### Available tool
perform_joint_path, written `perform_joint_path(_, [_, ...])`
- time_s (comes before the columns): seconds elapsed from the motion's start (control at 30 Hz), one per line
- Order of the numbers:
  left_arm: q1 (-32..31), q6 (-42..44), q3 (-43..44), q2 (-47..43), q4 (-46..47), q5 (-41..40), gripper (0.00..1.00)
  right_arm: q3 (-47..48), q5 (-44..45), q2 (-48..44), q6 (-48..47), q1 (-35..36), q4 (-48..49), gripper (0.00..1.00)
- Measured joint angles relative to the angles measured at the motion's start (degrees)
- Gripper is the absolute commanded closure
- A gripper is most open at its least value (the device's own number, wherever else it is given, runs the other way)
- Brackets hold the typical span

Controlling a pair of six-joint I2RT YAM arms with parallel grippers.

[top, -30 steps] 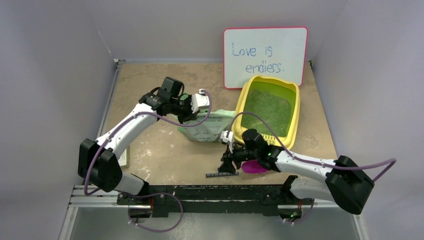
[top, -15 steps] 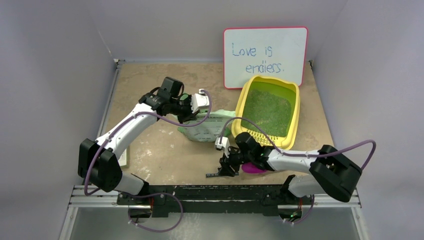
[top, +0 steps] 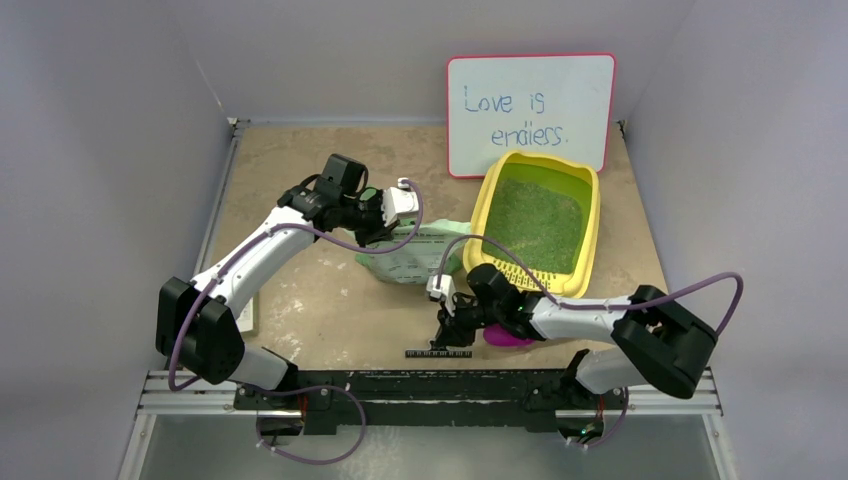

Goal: Fill the litter box with clean litter
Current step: Pick up the clamp at the center of the board.

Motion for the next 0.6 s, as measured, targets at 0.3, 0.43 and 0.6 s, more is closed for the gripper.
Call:
perform_joint_path(0.3, [0.0,0.0,0.0,0.0,0.0,0.0,0.80,1.6,-4.3,-0.8,-0.5,0.4,-0.6,1.00])
perform_joint_path(0.43, [0.0,0.0,0.0,0.0,0.0,-0.1,0.67,1.5,-3.7,-4.0,-0.6,0.3,-2.9,1.00])
perform_joint_path(0.6, [0.2,0.0,0.0,0.0,-0.1,0.0,0.43,1.4,-0.6,-11.1,-0.2,0.3,-4.3,1.00])
